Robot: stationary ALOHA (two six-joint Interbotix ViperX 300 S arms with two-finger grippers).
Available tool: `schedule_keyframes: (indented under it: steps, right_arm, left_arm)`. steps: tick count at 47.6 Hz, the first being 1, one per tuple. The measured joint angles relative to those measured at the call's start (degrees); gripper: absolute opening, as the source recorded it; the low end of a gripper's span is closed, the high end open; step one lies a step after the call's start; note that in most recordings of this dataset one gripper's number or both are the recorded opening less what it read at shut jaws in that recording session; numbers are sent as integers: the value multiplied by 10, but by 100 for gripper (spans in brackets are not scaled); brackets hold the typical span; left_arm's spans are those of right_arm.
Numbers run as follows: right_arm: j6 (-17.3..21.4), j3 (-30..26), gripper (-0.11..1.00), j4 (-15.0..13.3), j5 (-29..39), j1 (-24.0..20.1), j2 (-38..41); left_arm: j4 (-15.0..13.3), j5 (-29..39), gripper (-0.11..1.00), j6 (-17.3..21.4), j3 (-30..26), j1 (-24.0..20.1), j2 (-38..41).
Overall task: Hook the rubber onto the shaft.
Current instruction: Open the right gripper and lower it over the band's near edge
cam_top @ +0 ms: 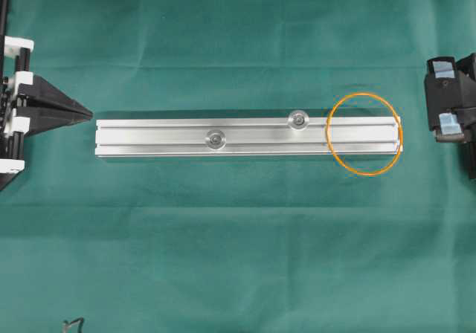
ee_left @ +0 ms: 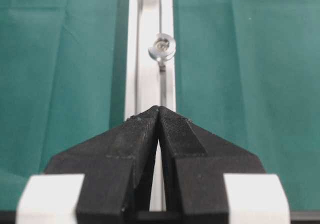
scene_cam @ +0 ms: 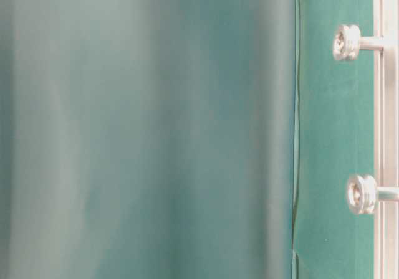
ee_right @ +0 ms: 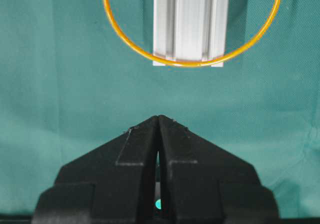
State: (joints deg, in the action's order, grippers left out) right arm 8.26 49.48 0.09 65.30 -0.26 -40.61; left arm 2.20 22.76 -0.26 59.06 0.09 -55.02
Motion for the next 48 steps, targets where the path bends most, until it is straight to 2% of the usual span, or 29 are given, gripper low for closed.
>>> schedule_keyframes:
  steps: [5,9,20,24,33,48]
  right_arm:
    - [0,0,4,0,1,0,0]
    - [0,0,14,-4,1,0,0]
    - [0,0,81,-11,2,1,0]
    - [0,0,97,-18,2,0,1]
    - [0,-1,96,-33,2,0,2]
    - [0,0,96,-34,3,0,3]
  left_arm:
    - [0,0,0,0,0,0,0]
    - [-1,0,0,0,0,0,0]
    - [0,0,0,0,0,0,0]
    - [0,0,0,0,0,0,0]
    - [0,0,0,0,0,0,0]
    - [0,4,0,0,0,0,0]
